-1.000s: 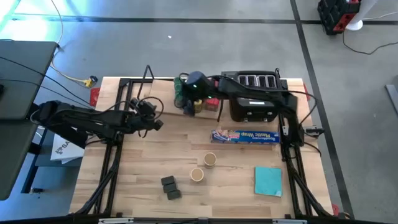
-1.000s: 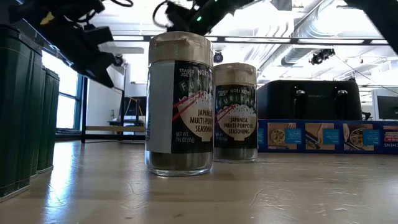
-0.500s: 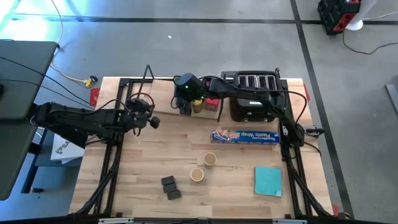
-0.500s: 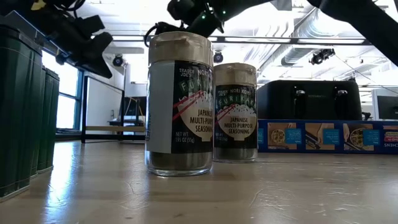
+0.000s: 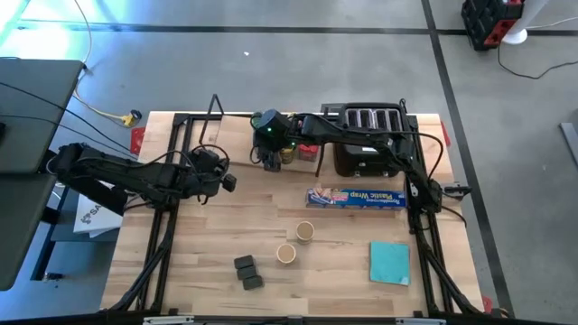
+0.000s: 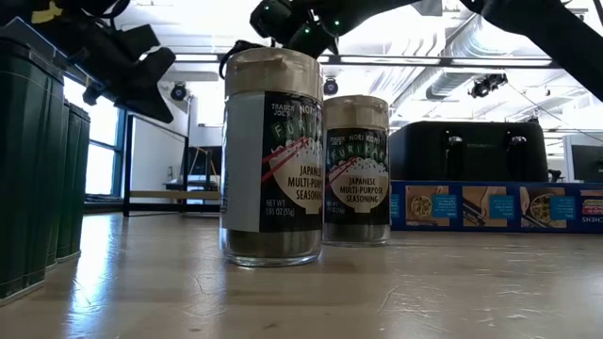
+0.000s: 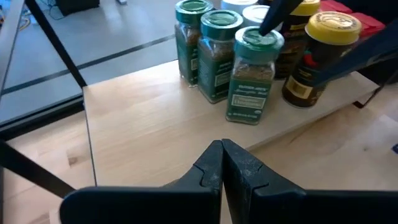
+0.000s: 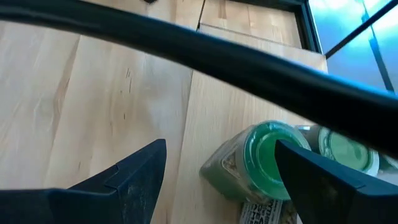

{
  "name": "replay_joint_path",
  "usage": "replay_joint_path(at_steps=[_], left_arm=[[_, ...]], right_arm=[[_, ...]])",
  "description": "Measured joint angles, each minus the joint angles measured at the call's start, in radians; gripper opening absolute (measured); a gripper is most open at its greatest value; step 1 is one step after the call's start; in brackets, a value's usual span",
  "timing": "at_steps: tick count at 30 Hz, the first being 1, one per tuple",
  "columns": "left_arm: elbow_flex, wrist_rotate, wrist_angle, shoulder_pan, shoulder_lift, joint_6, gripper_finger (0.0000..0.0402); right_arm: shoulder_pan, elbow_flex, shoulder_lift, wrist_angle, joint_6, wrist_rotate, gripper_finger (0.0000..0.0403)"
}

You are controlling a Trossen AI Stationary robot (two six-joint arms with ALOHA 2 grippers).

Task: Shelf spices
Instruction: Put the green seasoning bottle on the shelf aligned with the other green seasoning bottles

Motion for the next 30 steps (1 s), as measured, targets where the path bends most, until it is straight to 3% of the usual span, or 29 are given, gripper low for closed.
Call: replay_joint_path(at_steps=[15,26,30], left_arm=[[0.000,-0.006,0.032,-0.006,0.006,0.001,0.0000],[0.000,-0.004,0.034,-0.006,0.006,0.001,0.0000],[0.000,-0.003,0.040,-0.007,0.006,0.001,0.0000]], right_arm=[[-0.007,0.000,0.007,0.014,-0.042,-0.128,0.0296],[-0.005,0.000,0.007,0.056,-0.034,-0.092,0.0296],[-0.005,0.000,0.007,0.063,0.029,-0.011,0.0296]])
